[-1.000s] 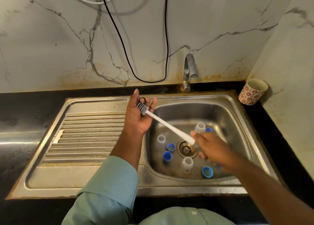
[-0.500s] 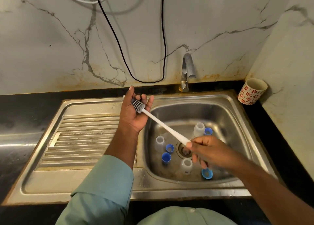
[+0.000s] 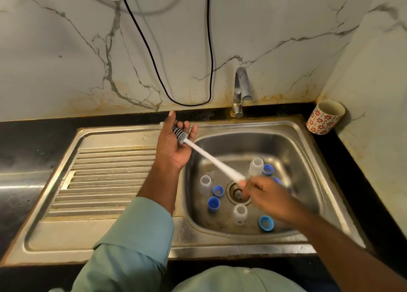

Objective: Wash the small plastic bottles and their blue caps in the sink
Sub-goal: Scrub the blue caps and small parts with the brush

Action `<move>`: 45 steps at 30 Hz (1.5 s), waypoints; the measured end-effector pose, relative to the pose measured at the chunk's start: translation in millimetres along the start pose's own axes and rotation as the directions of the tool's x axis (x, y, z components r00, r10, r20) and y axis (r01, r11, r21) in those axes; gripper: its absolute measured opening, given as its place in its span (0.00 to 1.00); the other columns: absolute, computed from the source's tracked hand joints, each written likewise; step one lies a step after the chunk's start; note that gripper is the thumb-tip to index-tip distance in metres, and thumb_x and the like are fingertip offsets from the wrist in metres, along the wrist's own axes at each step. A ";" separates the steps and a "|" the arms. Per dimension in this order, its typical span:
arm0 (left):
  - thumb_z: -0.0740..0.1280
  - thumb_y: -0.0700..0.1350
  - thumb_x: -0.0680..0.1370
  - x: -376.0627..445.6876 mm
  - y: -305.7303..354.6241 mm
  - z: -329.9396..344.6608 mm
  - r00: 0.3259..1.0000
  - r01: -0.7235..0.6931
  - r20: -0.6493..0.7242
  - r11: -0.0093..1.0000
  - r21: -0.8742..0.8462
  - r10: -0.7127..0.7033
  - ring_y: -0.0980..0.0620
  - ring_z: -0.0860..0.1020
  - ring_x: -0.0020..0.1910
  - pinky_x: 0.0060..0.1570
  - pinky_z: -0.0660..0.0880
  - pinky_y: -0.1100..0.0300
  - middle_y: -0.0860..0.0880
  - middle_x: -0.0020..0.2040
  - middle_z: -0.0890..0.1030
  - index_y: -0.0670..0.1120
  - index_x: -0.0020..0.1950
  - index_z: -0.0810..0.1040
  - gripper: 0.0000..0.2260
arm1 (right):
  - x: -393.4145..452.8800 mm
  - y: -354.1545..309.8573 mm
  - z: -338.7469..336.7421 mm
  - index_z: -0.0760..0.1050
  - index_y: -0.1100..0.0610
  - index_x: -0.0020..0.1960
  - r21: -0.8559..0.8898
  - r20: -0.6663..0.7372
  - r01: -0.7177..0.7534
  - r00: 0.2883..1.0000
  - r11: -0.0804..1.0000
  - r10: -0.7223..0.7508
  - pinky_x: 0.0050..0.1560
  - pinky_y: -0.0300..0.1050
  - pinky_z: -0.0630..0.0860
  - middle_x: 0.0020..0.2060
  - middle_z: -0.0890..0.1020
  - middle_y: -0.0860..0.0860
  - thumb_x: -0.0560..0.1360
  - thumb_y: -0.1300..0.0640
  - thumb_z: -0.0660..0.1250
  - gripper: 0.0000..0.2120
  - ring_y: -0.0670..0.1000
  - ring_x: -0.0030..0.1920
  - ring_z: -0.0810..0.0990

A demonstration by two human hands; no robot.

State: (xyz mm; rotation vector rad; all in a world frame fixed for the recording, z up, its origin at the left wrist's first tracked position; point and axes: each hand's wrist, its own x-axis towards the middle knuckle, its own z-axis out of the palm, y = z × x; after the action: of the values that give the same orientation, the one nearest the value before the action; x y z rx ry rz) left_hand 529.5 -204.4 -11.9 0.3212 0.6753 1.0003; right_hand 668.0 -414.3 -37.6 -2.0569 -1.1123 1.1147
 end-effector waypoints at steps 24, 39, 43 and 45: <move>0.69 0.49 0.77 -8.6 3.1 2.5 0.992 0.050 0.115 0.998 0.032 -0.053 0.55 0.79 0.32 0.46 0.82 0.52 0.51 0.30 0.76 0.47 0.38 0.76 0.10 | -10.5 1.5 -10.7 0.78 0.65 0.55 0.573 0.322 -0.172 0.946 0.802 -0.027 0.22 0.38 0.67 0.29 0.75 0.55 0.79 0.49 0.62 0.19 0.47 0.22 0.68; 0.71 0.50 0.75 -12.1 1.1 6.0 0.997 0.027 0.068 0.999 0.027 -0.028 0.54 0.80 0.34 0.55 0.79 0.47 0.50 0.31 0.76 0.46 0.39 0.75 0.10 | -6.3 -8.4 -21.2 0.78 0.62 0.47 0.555 0.151 -0.081 0.988 0.828 -0.005 0.26 0.43 0.75 0.37 0.83 0.59 0.71 0.53 0.72 0.12 0.51 0.27 0.78; 0.71 0.51 0.76 -10.5 -5.4 9.5 0.999 -0.050 -0.014 0.997 0.062 0.051 0.54 0.79 0.32 0.51 0.80 0.51 0.51 0.31 0.76 0.46 0.39 0.76 0.11 | -2.6 -3.4 -18.8 0.77 0.52 0.60 -0.290 -0.210 0.037 0.973 0.956 -0.101 0.44 0.47 0.79 0.47 0.83 0.47 0.78 0.43 0.64 0.17 0.47 0.43 0.82; 0.70 0.51 0.77 -8.0 -8.9 10.0 0.993 -0.072 -0.086 0.997 0.038 0.075 0.54 0.79 0.31 0.45 0.80 0.53 0.51 0.31 0.76 0.46 0.40 0.76 0.11 | -1.3 0.4 -10.2 0.64 0.45 0.72 -0.671 -0.353 -0.008 0.883 0.741 -0.309 0.52 0.46 0.77 0.56 0.76 0.45 0.77 0.40 0.64 0.26 0.48 0.55 0.77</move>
State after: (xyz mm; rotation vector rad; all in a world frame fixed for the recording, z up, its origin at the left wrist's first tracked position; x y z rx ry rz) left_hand 539.0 -215.3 -6.2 0.3363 0.7651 1.0787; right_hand 676.5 -416.4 -32.2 -2.4917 -1.5328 0.1005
